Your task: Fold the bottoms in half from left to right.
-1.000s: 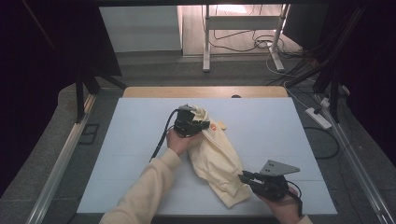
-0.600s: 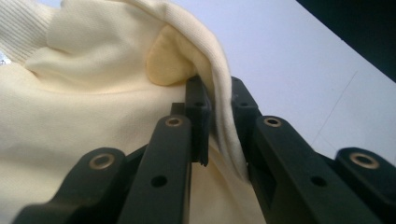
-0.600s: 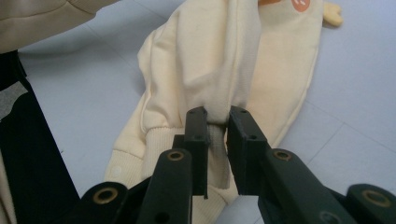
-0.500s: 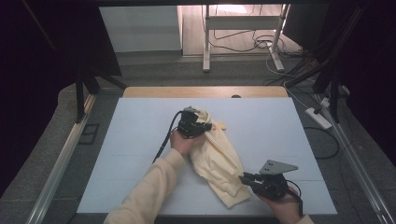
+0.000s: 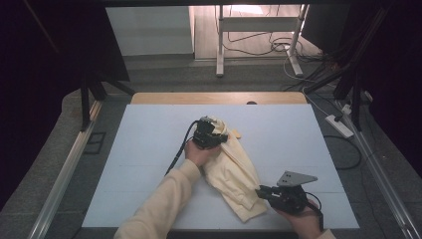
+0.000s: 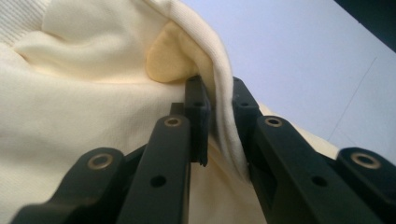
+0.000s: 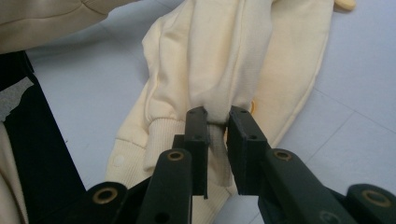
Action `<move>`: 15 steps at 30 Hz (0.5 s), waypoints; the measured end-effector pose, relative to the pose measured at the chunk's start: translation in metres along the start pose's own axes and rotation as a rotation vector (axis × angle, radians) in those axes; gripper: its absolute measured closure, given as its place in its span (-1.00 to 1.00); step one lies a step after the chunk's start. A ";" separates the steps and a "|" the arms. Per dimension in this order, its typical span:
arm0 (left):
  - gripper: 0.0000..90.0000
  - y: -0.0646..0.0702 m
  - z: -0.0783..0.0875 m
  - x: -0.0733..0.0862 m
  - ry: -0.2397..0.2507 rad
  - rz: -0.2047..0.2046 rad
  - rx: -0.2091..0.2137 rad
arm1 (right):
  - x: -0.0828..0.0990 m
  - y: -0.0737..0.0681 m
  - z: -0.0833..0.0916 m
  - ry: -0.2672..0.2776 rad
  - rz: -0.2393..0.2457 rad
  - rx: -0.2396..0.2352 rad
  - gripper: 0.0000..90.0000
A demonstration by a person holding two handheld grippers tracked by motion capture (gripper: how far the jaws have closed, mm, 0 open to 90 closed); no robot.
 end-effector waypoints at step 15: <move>0.74 -0.001 -0.010 0.005 -0.014 0.003 -0.003 | 0.001 0.002 0.000 -0.003 -0.005 -0.002 0.74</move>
Point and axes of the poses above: each handheld gripper's, and its own axes: z roughly backward along the jaws, x roughly out of its underside, y roughly to its right, the point moved 9 cm from there along -z, roughly forward along the jaws, and after that the axes turned 7 degrees about y, right-handed, at the moved point
